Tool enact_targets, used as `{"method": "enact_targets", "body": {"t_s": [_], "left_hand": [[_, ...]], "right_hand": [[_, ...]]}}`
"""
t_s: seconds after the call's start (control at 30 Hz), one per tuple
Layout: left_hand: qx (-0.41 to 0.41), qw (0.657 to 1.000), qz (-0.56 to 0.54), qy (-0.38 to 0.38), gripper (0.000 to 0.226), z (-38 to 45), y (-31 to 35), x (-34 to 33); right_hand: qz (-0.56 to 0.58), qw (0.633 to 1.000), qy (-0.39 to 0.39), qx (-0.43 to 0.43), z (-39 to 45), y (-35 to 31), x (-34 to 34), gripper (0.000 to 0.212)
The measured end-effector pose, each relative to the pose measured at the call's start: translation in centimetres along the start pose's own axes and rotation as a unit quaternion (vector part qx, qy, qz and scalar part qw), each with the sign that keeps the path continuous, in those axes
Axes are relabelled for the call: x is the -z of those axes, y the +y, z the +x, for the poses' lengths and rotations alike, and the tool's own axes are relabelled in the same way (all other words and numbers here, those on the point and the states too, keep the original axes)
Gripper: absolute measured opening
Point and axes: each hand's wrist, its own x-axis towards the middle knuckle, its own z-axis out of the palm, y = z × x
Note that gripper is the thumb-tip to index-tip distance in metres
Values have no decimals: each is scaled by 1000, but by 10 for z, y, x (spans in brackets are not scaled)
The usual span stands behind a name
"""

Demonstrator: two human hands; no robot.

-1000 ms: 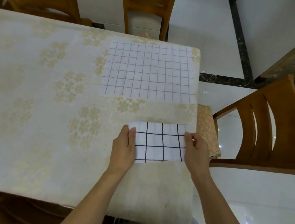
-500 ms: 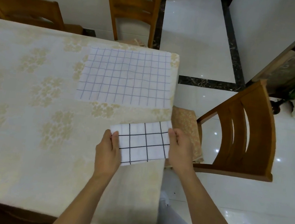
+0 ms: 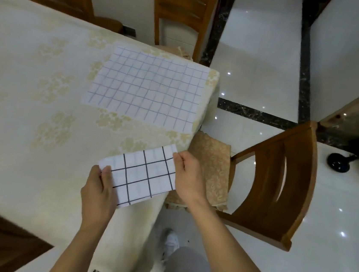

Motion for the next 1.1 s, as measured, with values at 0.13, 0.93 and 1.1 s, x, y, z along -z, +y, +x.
{"method": "enact_targets", "body": {"t_s": [0.13,0.93,1.1], "left_hand": [[50,997,-7,65,35,-18,-15,26],[276,866,-98,407,32,-225,-188,217],[300,845,-94,432,35,-279,-238,259]], "right_hand": [[-28,996,-65,48,-4,-11,-26,38],[-112,867,-403,270,-234,-85,-226,30],[-116,846,-428,297,-310,-85,-258,37]]}}
